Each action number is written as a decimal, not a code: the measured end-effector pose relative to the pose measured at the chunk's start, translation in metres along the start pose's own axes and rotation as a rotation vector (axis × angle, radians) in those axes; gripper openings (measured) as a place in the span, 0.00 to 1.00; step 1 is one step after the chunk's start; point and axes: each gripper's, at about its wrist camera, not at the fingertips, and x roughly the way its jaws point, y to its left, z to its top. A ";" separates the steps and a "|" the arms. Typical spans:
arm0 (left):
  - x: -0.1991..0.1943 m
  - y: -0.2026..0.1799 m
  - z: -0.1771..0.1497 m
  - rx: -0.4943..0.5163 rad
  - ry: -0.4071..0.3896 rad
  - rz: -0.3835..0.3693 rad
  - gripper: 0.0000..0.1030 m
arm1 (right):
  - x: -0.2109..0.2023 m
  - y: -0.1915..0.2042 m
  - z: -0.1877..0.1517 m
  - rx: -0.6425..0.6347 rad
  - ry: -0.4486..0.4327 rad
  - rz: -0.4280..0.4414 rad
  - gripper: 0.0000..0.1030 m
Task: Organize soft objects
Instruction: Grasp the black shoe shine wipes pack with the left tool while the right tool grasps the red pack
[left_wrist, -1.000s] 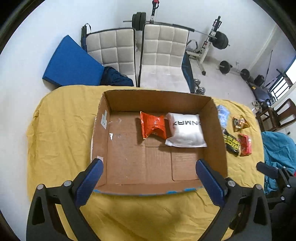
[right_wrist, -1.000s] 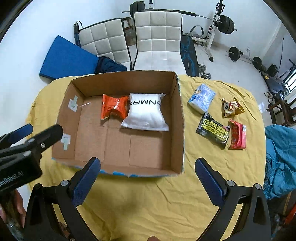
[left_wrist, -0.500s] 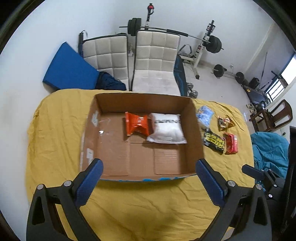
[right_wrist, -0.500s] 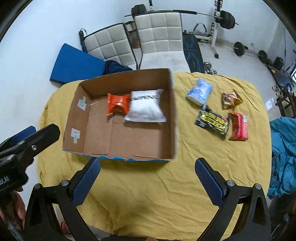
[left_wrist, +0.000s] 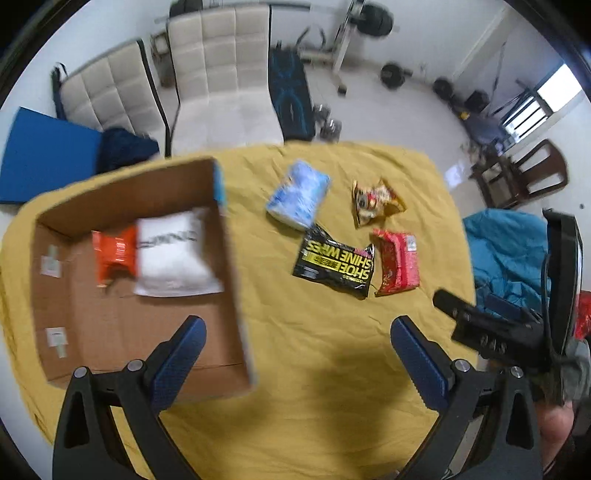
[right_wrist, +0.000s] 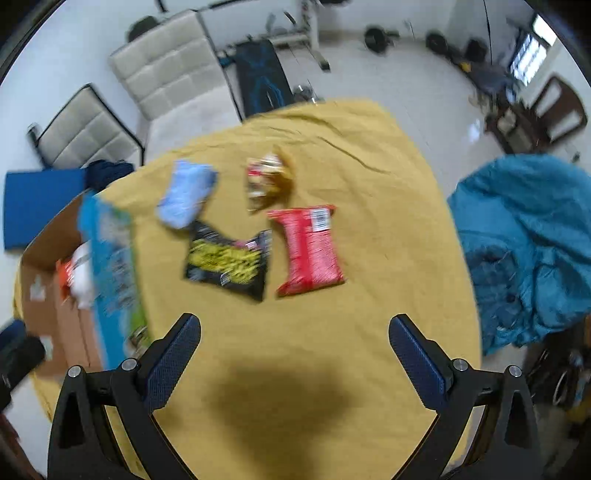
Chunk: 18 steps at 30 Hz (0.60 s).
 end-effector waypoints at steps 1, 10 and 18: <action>0.016 -0.008 0.007 -0.008 0.031 -0.002 1.00 | 0.019 -0.010 0.010 0.022 0.030 0.013 0.99; 0.128 -0.033 0.044 -0.198 0.243 0.000 0.99 | 0.149 -0.023 0.063 -0.087 0.121 0.141 0.51; 0.197 -0.016 0.053 -0.534 0.432 -0.116 0.99 | 0.144 -0.071 0.074 -0.018 0.170 0.119 0.50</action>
